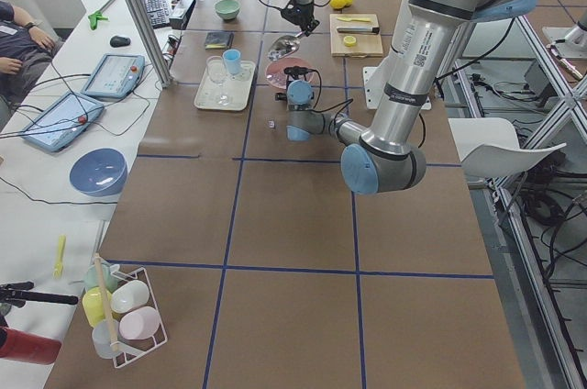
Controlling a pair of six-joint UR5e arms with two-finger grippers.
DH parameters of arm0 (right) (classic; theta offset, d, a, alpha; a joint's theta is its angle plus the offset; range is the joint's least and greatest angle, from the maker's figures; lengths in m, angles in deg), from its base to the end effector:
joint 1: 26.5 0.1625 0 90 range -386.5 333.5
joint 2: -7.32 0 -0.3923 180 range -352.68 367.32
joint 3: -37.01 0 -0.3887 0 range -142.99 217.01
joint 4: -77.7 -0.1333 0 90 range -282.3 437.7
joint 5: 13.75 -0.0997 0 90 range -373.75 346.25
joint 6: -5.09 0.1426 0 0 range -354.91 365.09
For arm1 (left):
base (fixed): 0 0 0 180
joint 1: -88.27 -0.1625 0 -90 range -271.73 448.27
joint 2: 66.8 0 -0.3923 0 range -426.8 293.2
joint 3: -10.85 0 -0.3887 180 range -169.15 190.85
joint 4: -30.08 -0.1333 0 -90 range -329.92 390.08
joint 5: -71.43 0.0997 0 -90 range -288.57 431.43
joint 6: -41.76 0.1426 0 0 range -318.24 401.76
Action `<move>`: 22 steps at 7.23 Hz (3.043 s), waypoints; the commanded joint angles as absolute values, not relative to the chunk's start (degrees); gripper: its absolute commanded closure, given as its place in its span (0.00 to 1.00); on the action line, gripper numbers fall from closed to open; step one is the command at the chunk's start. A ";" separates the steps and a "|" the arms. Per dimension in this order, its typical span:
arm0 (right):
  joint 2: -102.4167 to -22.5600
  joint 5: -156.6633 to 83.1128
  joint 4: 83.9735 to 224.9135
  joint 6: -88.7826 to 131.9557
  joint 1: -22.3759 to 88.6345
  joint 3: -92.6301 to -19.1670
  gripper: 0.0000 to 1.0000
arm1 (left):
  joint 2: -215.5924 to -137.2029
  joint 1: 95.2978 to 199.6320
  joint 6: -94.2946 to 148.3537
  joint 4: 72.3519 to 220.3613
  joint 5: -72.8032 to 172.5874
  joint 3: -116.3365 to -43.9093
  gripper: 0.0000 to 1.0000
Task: Put ice in cup with scoop
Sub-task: 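Lift the ice-filled scoop and carry it to the light-blue cup, then tip the scoop over the light-blue cup to pour the ice in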
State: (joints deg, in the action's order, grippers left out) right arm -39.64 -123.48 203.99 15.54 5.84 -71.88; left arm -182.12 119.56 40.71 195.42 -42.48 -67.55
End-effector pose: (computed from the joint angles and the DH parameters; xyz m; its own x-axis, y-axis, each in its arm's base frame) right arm -0.4602 -0.3922 0.1841 0.5120 -0.7715 0.3778 0.6801 0.6327 0.3703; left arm 0.5396 -0.4163 0.3274 0.1287 0.9914 -0.0250 -0.0117 0.0267 0.9996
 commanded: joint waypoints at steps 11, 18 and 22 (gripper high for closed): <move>-23.82 -124.95 213.22 15.73 18.32 -43.81 1.00 | -182.56 119.56 40.71 195.40 -42.48 -67.64 0.00; -18.53 -116.06 226.21 -1.58 18.32 -38.49 1.00 | -182.56 119.65 40.71 195.49 -42.48 -67.73 0.00; -17.91 -115.09 227.90 -3.35 18.58 -38.14 1.00 | -182.64 119.56 40.71 195.49 -42.48 -67.90 0.00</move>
State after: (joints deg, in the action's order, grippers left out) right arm -18.00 -115.34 227.81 -2.87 18.48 -38.24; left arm -182.59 119.61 40.71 195.49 -42.48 -67.84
